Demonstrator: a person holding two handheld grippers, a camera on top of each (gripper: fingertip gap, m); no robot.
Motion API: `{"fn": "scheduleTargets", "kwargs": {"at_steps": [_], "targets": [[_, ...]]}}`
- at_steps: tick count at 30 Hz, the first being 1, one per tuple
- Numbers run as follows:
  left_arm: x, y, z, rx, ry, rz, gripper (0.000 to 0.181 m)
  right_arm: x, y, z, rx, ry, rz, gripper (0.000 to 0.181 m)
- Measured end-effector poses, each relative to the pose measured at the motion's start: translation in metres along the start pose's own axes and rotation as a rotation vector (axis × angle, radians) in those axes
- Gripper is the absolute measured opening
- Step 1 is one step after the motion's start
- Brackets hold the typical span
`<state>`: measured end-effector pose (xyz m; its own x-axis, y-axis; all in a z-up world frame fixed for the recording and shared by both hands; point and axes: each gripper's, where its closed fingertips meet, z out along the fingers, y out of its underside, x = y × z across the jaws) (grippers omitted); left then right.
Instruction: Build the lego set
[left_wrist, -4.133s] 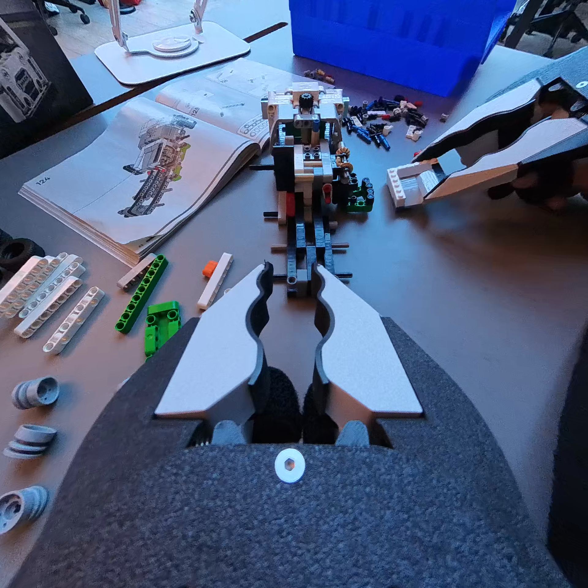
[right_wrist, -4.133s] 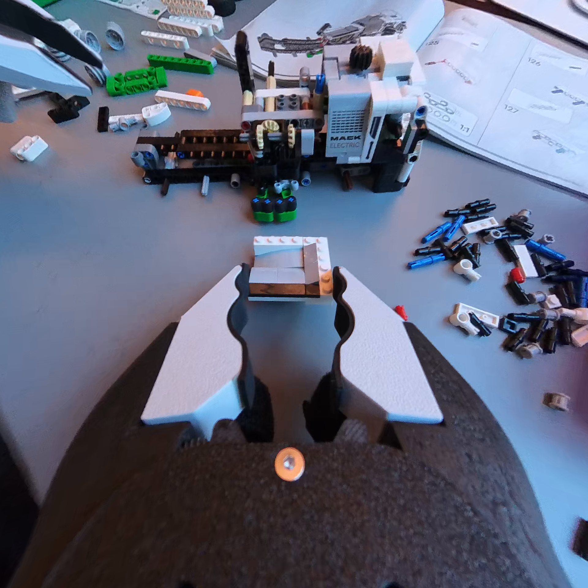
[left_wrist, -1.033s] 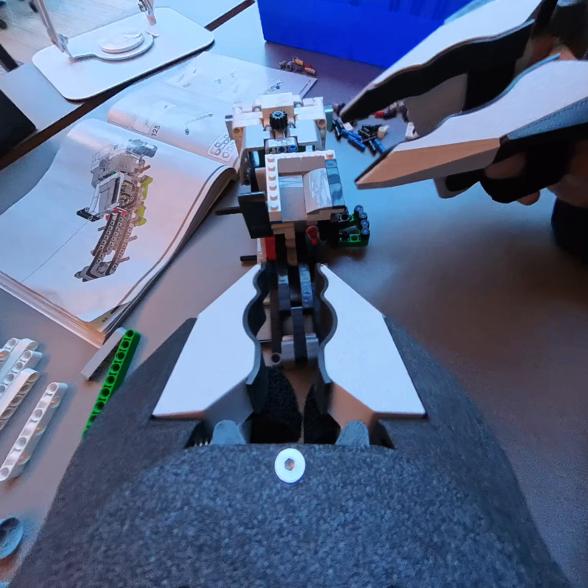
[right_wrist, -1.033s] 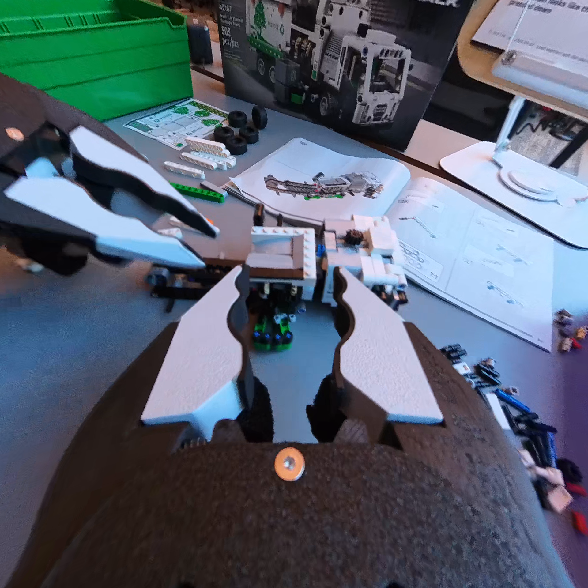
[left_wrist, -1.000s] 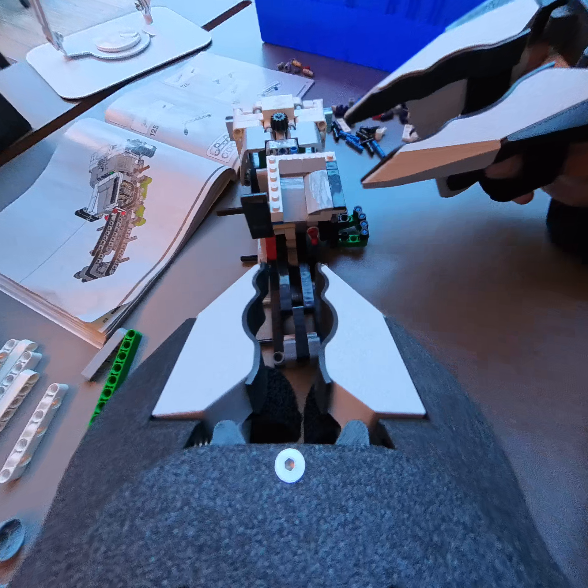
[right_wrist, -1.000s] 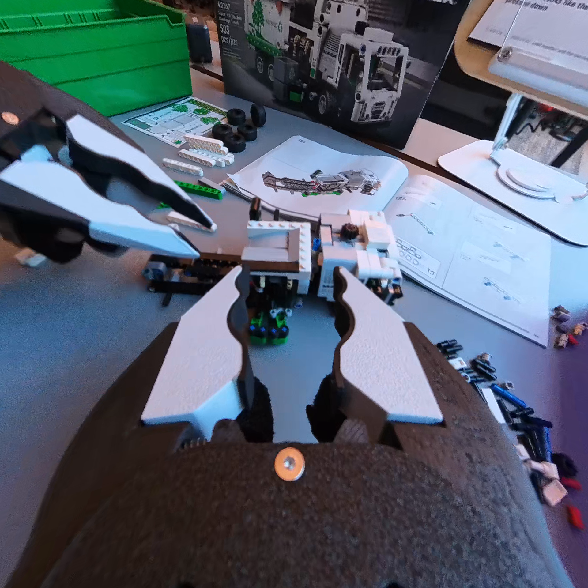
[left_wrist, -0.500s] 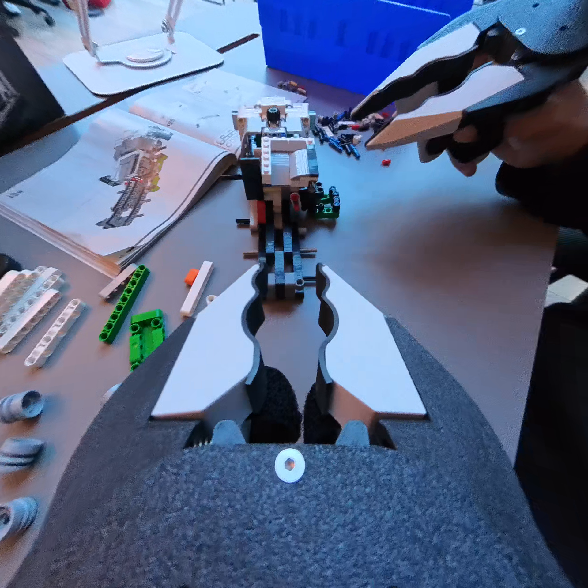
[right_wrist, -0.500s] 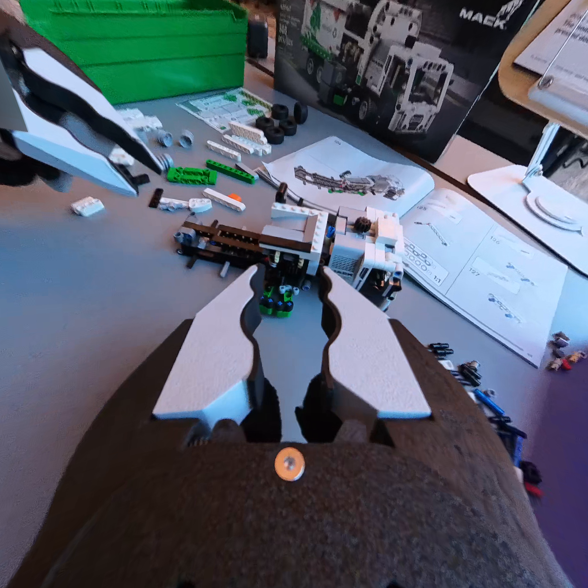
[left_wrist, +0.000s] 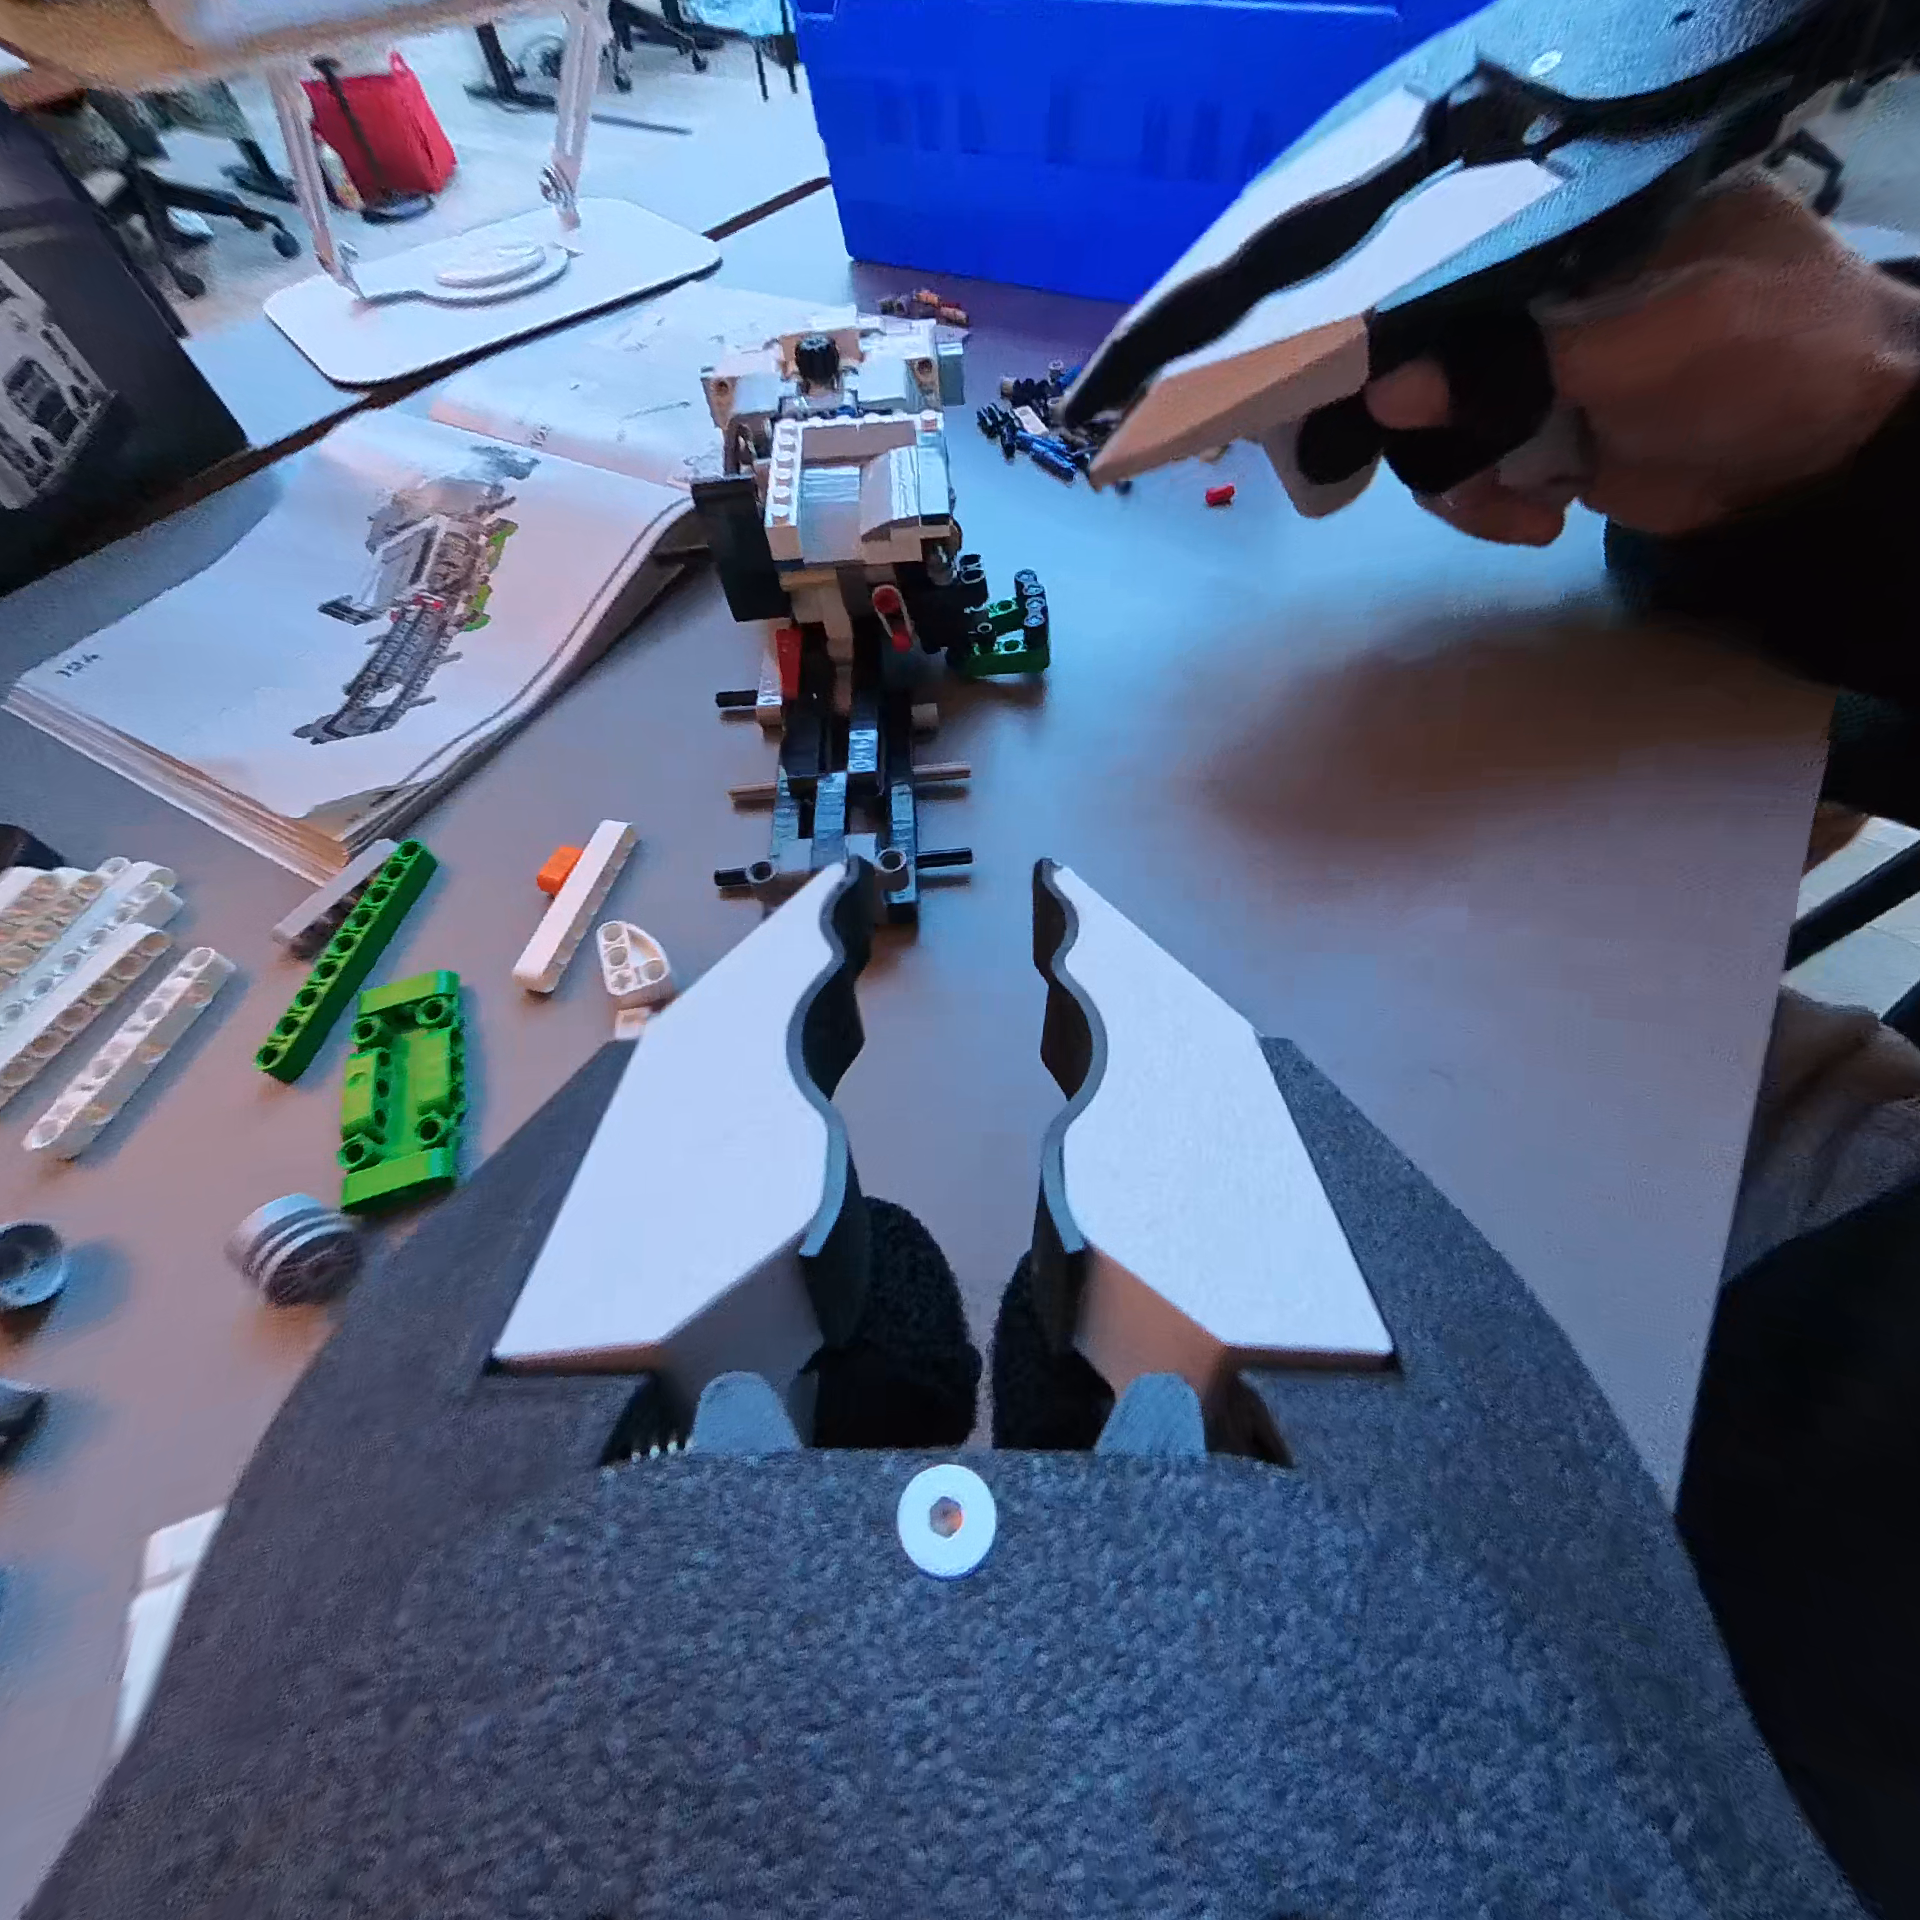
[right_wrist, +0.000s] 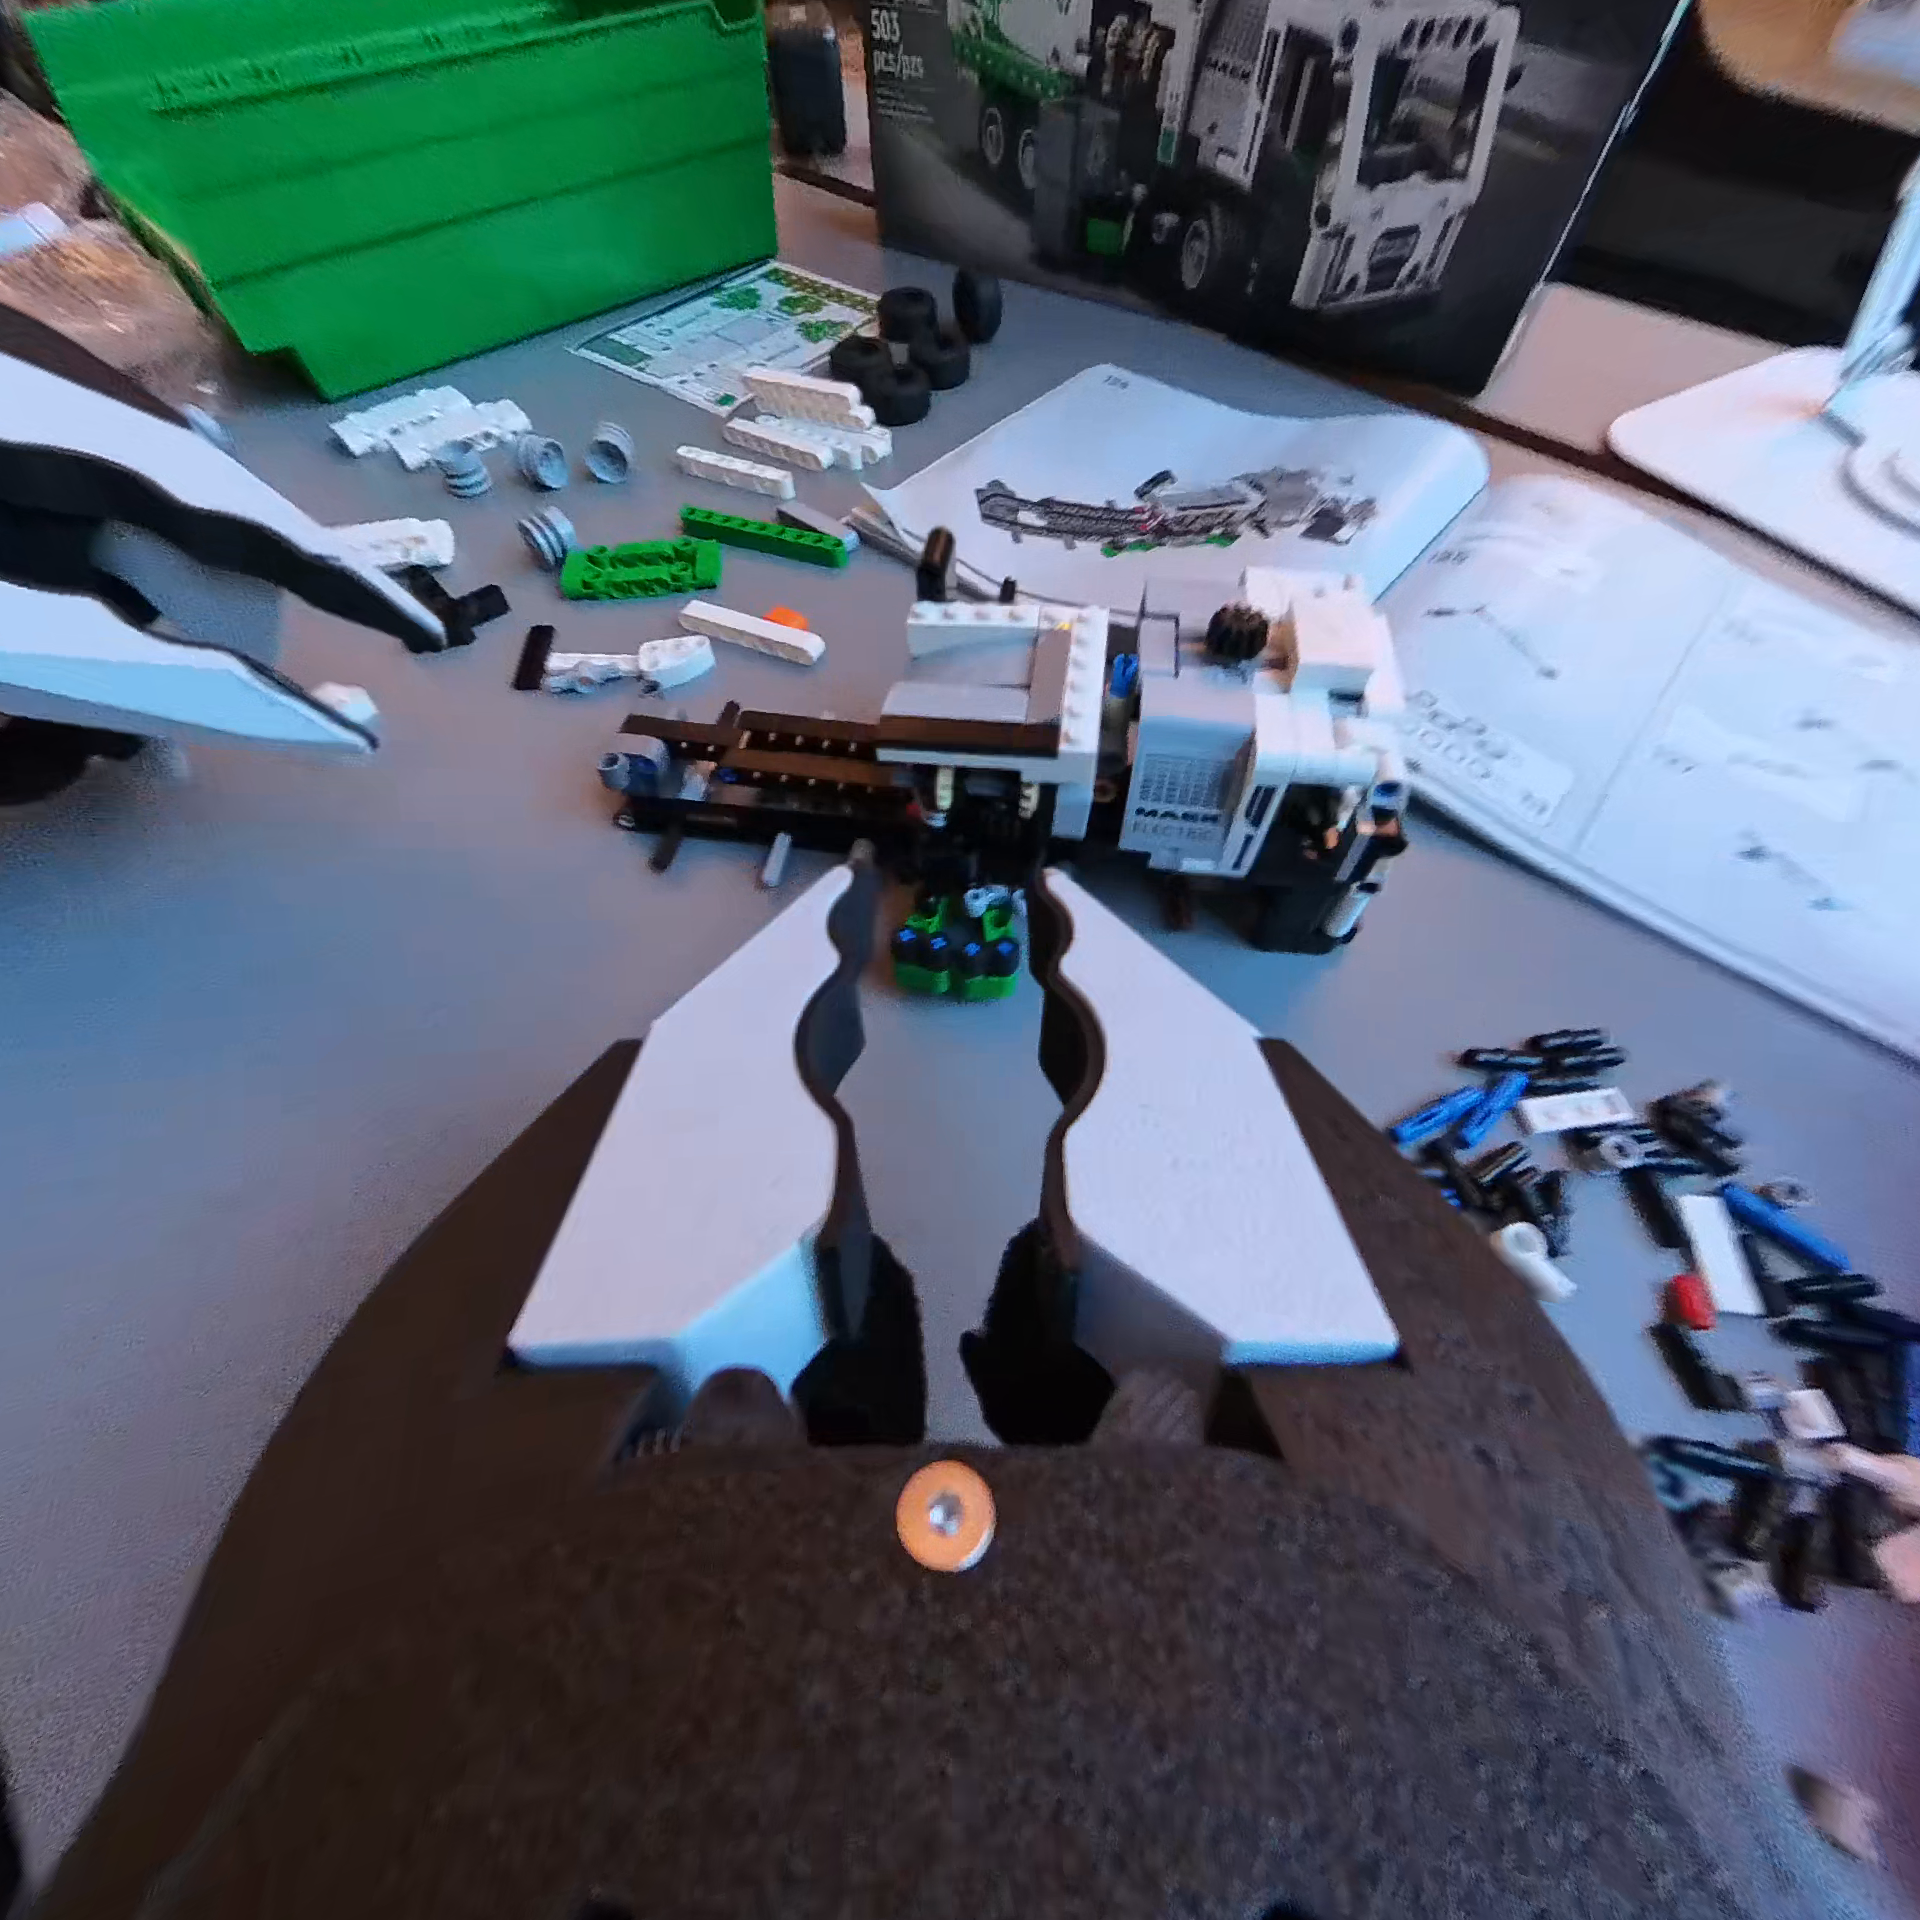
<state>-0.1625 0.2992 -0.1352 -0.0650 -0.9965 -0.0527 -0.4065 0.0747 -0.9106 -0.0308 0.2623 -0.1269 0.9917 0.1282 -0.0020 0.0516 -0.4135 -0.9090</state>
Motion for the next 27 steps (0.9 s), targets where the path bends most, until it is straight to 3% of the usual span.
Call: {"fn": "scheduleTargets", "kwargs": {"at_steps": [1, 4, 7, 10, 18, 22, 24, 27], "targets": [[0.000, 0.000, 0.005, -0.001, 0.010, -0.013, 0.030, 0.003, -0.002, 0.002, -0.013, 0.025, -0.038, 0.024], [-0.005, -0.006, 0.028, -0.018, 0.041, -0.016, 0.040, 0.016, -0.012, 0.016, -0.081, 0.085, -0.178, 0.000], [-0.022, -0.021, 0.055, -0.052, 0.054, 0.004, 0.046, 0.019, -0.024, 0.038, -0.130, 0.063, -0.289, 0.000], [-0.034, -0.028, 0.081, -0.105, 0.094, -0.014, 0.063, 0.027, -0.029, 0.054, -0.147, 0.066, -0.357, 0.000], [-0.038, -0.035, 0.111, -0.103, 0.065, -0.029, 0.093, 0.031, -0.039, 0.058, -0.111, 0.009, -0.309, 0.000], [-0.041, -0.045, 0.115, -0.042, 0.030, -0.058, 0.100, 0.024, -0.044, 0.060, -0.073, 0.001, -0.299, 0.000], [-0.038, -0.049, 0.117, -0.018, 0.042, -0.081, 0.096, 0.033, -0.046, 0.061, -0.086, 0.063, -0.323, 0.000], [-0.041, -0.053, 0.123, -0.011, 0.015, -0.058, 0.089, 0.029, -0.049, 0.064, -0.067, 0.003, -0.265, 0.000]]}}
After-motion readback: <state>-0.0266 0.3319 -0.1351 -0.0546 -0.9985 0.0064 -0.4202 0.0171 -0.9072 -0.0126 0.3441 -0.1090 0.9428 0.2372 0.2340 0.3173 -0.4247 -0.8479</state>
